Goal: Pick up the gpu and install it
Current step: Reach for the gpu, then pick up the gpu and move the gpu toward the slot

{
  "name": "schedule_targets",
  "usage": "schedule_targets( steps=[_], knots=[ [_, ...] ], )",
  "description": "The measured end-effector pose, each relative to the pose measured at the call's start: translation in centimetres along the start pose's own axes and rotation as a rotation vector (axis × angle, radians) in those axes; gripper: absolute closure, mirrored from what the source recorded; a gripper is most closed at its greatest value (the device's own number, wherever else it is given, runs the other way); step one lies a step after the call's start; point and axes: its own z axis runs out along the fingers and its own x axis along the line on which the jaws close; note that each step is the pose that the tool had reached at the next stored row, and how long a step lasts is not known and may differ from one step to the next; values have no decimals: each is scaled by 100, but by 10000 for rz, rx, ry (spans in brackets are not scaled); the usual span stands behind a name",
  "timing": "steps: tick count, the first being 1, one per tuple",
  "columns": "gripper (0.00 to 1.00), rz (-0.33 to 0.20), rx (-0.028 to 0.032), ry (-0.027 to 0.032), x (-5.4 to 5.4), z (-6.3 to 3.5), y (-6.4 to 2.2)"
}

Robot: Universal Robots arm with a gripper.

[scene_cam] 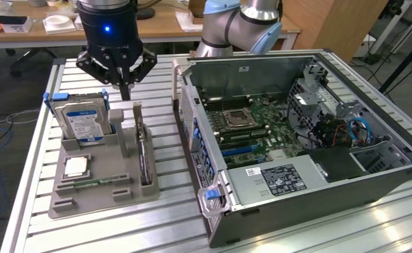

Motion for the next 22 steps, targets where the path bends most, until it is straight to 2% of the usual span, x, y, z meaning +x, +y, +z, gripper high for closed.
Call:
schedule_targets(
  steps=[15, 16, 17, 19, 20, 22],
  knots=[
    [89, 0, 0, 0, 5, 1, 0],
    [83, 1, -1, -1, 5, 2, 0],
    [83, 0, -1, 0, 5, 1, 0],
    [71, 0, 0, 0, 5, 1, 0],
    [71, 0, 0, 0, 5, 1, 0],
    [59, 0, 0, 0, 5, 1, 0]
  ],
)
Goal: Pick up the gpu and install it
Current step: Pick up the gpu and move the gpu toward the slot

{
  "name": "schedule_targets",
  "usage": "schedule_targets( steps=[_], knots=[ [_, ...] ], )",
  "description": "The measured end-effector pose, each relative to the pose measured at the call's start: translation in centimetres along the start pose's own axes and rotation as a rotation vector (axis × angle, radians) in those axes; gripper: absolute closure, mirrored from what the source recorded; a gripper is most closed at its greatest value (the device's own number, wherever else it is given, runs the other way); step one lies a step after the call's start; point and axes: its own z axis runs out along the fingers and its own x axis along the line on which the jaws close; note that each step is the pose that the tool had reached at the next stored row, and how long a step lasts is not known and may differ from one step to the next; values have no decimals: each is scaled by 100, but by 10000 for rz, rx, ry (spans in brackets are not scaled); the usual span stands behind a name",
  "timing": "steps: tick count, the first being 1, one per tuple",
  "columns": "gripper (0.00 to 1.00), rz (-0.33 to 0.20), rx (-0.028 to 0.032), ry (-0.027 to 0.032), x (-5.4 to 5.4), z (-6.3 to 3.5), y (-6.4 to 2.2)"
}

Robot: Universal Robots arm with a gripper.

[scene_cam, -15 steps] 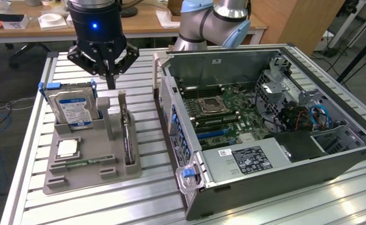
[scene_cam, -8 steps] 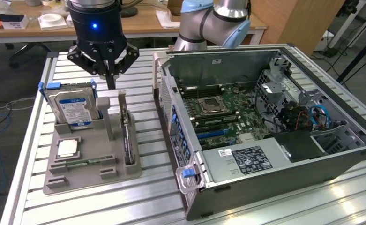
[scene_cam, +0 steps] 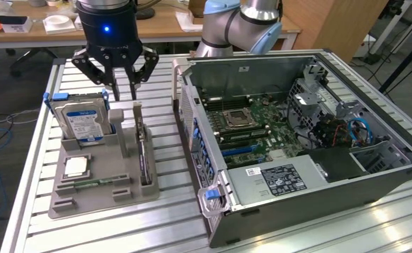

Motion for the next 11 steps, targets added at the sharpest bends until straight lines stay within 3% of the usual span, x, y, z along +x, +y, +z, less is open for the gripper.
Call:
schedule_targets(
  steps=[2, 3, 11],
  knots=[
    [59, 0, 0, 0, 0, 0, 0],
    [53, 0, 0, -1, 0, 0, 0],
    [53, 0, -1, -2, -1, 4, -4]
  ],
)
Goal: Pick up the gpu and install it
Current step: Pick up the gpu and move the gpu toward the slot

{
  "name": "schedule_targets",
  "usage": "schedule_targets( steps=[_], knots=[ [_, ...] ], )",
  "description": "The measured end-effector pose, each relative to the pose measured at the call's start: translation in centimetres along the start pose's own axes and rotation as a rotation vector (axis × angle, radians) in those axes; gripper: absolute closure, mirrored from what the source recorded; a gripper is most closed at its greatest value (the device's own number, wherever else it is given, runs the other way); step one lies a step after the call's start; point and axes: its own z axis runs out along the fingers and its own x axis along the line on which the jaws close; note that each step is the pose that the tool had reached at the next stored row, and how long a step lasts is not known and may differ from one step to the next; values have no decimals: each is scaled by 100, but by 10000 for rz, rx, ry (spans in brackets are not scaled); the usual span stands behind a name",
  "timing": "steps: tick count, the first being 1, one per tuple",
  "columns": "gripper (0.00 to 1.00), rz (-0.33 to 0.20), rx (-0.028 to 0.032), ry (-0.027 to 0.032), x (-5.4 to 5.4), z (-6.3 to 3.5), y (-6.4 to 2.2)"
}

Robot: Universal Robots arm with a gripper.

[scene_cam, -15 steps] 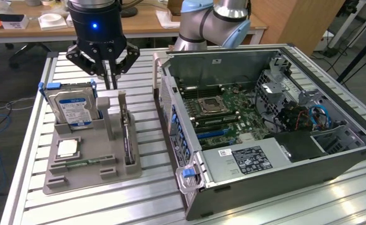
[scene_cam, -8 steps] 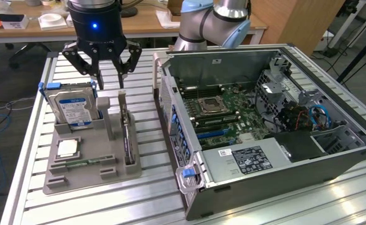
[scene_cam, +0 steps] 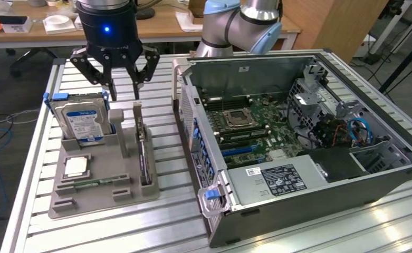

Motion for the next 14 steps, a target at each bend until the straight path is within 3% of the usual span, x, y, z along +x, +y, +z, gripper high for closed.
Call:
schedule_targets(
  steps=[14],
  knots=[
    [53, -3, 17, 2, -15, 21, -24]
  ],
)
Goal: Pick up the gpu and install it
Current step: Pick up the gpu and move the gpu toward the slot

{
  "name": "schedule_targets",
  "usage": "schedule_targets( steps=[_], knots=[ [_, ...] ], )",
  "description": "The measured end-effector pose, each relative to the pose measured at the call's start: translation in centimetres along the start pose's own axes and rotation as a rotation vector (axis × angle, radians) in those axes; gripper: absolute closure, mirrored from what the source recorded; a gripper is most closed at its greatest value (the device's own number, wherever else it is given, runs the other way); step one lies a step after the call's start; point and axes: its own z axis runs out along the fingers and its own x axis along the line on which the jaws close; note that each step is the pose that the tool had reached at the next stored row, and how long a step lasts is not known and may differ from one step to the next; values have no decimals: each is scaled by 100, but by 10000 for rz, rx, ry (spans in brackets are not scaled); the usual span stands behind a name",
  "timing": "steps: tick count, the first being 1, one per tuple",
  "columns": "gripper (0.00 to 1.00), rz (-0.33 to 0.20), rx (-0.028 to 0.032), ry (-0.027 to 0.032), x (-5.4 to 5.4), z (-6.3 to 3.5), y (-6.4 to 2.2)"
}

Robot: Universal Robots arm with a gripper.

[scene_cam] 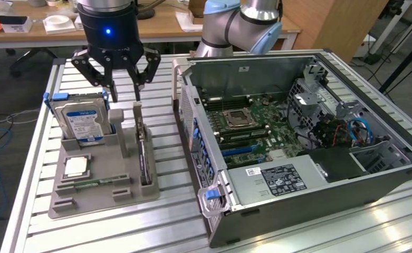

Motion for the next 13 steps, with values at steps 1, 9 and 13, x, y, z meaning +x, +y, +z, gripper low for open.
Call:
schedule_targets(
  steps=[1, 9, 13],
  knots=[
    [53, -1, 3, 0, -1, 3, -4],
    [53, 1, 21, -1, -6, 27, -23],
    [53, 1, 20, 1, -8, 30, -24]
  ],
)
